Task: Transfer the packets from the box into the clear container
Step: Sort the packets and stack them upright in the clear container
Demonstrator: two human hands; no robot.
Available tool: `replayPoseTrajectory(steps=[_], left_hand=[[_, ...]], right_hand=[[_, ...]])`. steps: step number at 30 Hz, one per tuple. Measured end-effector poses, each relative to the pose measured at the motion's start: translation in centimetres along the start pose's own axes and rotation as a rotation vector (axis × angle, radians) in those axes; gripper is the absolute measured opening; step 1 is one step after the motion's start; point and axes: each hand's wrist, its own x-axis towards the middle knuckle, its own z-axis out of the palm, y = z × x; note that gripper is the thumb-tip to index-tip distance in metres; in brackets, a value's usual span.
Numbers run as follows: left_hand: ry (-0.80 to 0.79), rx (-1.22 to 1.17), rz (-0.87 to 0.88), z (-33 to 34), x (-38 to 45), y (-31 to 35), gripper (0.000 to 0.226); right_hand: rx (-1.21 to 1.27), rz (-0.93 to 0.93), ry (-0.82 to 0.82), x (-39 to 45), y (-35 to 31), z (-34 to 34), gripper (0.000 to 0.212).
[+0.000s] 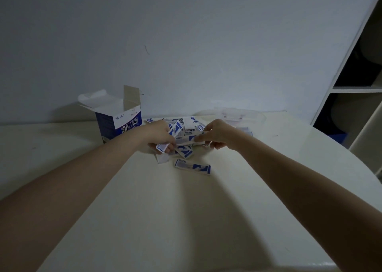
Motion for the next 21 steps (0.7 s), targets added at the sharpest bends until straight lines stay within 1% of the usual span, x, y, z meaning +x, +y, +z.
replayPoseTrajectory(steps=[2,3,5,6,8,9,10,11,12,13,15,17,19,21], left_hand=[[0.026,0.139,0.043,-0.3,-0.3,0.1,0.030],[0.037,0.163,0.060,-0.6,-0.5,0.1,0.029],[0.072,0.119,0.099,-1.0,-0.7,0.1,0.016],[0.120,0.088,0.120,-1.1,-0.9,0.1,0.016],[0.276,0.078,0.183,-1.5,-1.1,0.1,0.015],[0.370,0.073,0.214,-1.7,-1.1,0.1,0.019],[0.466,0.049,0.228,-2.0,-0.7,0.1,0.030],[0.536,0.042,0.245,-2.2,-0.6,0.2,0.035],[0.560,0.027,0.260,-2.3,-0.4,0.3,0.033],[0.535,0.020,0.275,-2.3,-0.3,0.7,0.029],[0.356,-0.007,0.307,-1.5,-0.5,1.4,0.028],[0.176,-0.045,0.335,-0.5,-0.8,2.0,0.027],[0.100,-0.127,0.366,0.2,-0.6,2.2,0.022],[0.079,-0.224,0.380,0.4,-0.5,2.2,0.018]], right_hand=[[0.054,-0.029,0.022,0.3,0.0,0.4,0.040],[0.071,-0.037,0.031,0.5,-0.1,0.4,0.038],[0.097,-0.055,0.060,0.7,-0.5,0.0,0.032],[0.107,-0.069,0.081,0.7,-0.7,-0.4,0.030],[0.077,-0.112,0.090,0.6,-1.2,-1.6,0.024],[0.021,-0.144,0.062,0.4,-1.5,-2.1,0.021],[-0.057,-0.179,0.018,0.1,-1.8,-2.8,0.020],[-0.138,-0.211,-0.041,-0.2,-2.1,-3.2,0.022],[-0.203,-0.231,-0.094,-0.6,-2.4,-3.4,0.024],[-0.252,-0.242,-0.127,-1.0,-2.6,-3.5,0.025],[-0.311,-0.252,-0.130,-1.3,-3.1,-3.5,0.024],[-0.303,-0.248,-0.073,-1.1,-3.3,-3.2,0.024],[-0.217,-0.251,0.005,-1.1,-3.3,-3.0,0.018],[-0.027,-0.254,0.033,-1.0,-3.0,-2.7,0.015]])
